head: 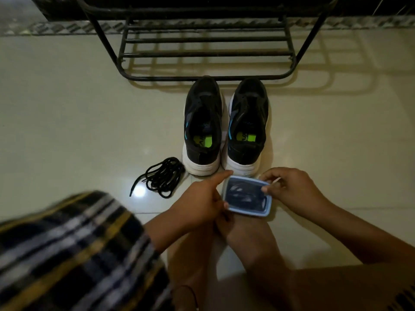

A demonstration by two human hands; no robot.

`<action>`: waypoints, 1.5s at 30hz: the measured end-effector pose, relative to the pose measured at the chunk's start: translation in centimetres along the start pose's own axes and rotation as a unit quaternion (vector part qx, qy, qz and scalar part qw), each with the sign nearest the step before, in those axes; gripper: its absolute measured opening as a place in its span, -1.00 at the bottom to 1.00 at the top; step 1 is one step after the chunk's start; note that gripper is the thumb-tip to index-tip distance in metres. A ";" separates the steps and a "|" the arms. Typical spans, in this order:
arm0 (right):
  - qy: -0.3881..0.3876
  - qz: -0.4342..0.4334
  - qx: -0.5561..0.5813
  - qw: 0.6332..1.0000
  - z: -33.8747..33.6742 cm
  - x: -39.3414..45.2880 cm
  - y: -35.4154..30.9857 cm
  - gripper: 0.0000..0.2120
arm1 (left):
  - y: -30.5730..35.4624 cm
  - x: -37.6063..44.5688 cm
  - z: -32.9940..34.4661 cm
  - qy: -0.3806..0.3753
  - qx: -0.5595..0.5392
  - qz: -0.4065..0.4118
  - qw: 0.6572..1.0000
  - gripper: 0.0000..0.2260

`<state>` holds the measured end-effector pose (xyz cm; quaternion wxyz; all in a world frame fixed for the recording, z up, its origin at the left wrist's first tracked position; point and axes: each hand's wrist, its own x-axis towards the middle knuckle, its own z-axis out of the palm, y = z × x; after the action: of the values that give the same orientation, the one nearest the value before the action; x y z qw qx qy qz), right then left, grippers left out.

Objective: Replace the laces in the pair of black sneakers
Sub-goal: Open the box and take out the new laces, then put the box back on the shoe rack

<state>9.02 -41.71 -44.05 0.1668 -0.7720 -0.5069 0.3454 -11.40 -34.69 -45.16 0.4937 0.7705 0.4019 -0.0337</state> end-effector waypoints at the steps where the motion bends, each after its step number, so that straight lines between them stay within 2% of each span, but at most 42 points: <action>1: 0.002 0.007 0.017 1.000 -0.4 -0.1 -0.2 -0.82 | 0.7 -0.3 -0.6 0.000 0.013 0.012 1.000 -0.34; 4: -0.015 0.012 0.065 0.998 -3.1 0.1 -1.7 -0.84 | 3.2 -0.6 -3.6 0.039 0.078 0.062 0.994 -0.38; 8: -0.041 0.010 0.134 0.990 -8.7 1.3 -5.7 -0.95 | 7.2 -0.1 -9.5 0.079 0.072 0.083 0.991 -0.56; 11: -0.036 0.007 0.137 0.990 -13.3 3.4 -9.6 -0.98 | 10.8 1.4 -14.5 0.101 -0.030 0.055 0.993 -0.72; 13: -0.022 0.017 0.145 0.989 -16.5 5.3 -12.6 -0.92 | 14.0 3.2 -17.8 0.104 -0.144 0.019 0.984 -0.81; 15: -0.005 0.026 0.174 0.984 -19.0 7.2 -15.6 -0.87 | 16.8 5.6 -20.1 0.125 -0.200 -0.005 0.972 -0.92; 18: 0.024 0.051 0.179 0.982 -20.7 10.8 -18.7 -0.96 | 19.1 9.5 -21.5 0.180 -0.181 -0.019 0.967 -0.83; 19: 0.031 0.067 0.176 0.982 -20.6 12.0 -19.0 -0.91 | 19.1 10.7 -21.2 0.187 -0.179 -0.026 0.966 -0.79; 22: 0.061 0.110 0.221 0.967 -19.2 15.5 -17.7 -0.87 | 17.3 13.8 -19.6 0.225 -0.200 -0.031 0.953 -0.72; 26: 0.081 0.120 0.303 0.942 -16.9 18.0 -15.4 -0.83 | 14.9 15.6 -18.3 0.272 -0.223 -0.005 0.936 -0.63; 32: 0.115 0.073 0.415 0.899 -18.7 20.7 -16.5 -0.84 | 15.6 18.6 -21.5 0.327 -0.270 0.077 0.902 -0.72; 34: 0.130 0.080 0.426 0.892 -19.1 21.8 -17.2 -0.86 | 15.7 19.6 -22.2 0.335 -0.277 0.081 0.897 -0.76; 39: 0.135 0.106 0.448 0.877 -19.3 24.6 -17.7 -0.83 | 15.4 22.7 -23.1 0.348 -0.270 0.054 0.896 -0.69; 45: 0.138 0.082 0.478 0.864 -19.2 26.1 -17.6 -0.78 | 15.2 24.5 -23.8 0.353 -0.291 0.051 0.888 -0.69</action>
<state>17.22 -8.95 -29.28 0.5549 -0.6763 -0.1865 0.4472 6.79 -4.49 -32.88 0.5219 0.5728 0.5020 0.3841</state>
